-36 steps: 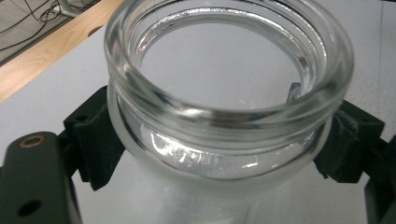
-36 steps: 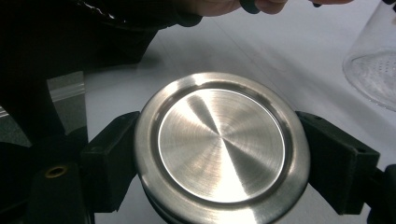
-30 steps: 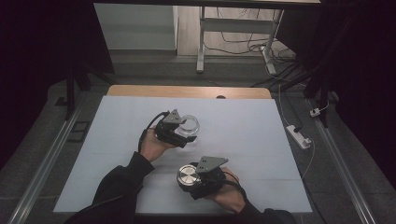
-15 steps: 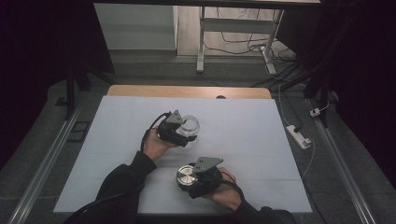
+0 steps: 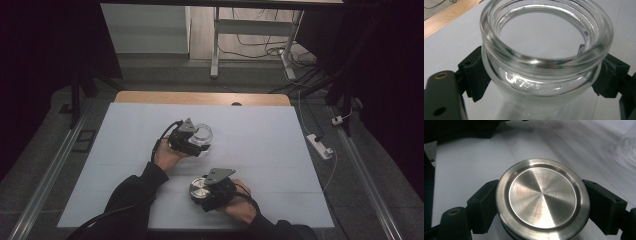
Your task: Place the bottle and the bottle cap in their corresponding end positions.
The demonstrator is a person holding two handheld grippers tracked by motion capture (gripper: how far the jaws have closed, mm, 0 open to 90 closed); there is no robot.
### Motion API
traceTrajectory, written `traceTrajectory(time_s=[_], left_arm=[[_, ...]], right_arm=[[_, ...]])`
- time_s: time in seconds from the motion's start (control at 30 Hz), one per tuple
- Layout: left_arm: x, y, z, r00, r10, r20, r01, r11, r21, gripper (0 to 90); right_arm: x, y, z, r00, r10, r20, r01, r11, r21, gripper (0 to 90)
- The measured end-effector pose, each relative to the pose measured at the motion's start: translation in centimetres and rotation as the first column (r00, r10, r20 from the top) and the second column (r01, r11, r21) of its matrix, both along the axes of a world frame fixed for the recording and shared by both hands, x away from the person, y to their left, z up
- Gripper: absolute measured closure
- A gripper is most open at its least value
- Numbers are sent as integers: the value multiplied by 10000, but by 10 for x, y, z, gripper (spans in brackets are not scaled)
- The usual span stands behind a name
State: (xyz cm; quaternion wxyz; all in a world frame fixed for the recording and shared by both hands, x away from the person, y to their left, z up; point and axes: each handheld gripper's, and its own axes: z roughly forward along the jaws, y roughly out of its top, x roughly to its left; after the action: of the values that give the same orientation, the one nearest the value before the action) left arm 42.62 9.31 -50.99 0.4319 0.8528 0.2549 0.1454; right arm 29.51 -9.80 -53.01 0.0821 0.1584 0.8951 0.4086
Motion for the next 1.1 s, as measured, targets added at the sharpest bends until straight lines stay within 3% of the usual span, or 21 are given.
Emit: traceTrajectory(time_s=[0.13, 0.43, 0.5, 0.77, 0.93, 1.1], left_arm=[[0, -3, -4, 10000, -40, 20, 40, 9998, 191, 155], [3, 2, -8, 9996, 14, -281, -20, 9997, -235, 154], [4, 4, -10, 9993, 15, -362, -30, 9991, -422, 153], [4, 3, -10, 9993, 33, -374, -47, 9993, -382, 150], [4, 3, -8, 9981, 99, -605, -120, 9993, -348, 147], [4, 7, -4, 9966, 136, -815, -195, 9972, -720, 128]], right_arm=[[3, 0, -4, 9999, -118, -87, 117, 9998, -138, 183], [6, 1, -11, 9998, -125, -123, 117, 9980, -617, 180], [6, 1, -11, 9998, -126, -129, 117, 9980, -620, 179], [6, 1, -10, 9997, -142, -176, 131, 9981, -607, 172], [6, 1, -8, 9993, -285, -238, 274, 9985, -473, 162], [6, 0, -6, 9992, -346, -198, 338, 9987, -389, 158]])
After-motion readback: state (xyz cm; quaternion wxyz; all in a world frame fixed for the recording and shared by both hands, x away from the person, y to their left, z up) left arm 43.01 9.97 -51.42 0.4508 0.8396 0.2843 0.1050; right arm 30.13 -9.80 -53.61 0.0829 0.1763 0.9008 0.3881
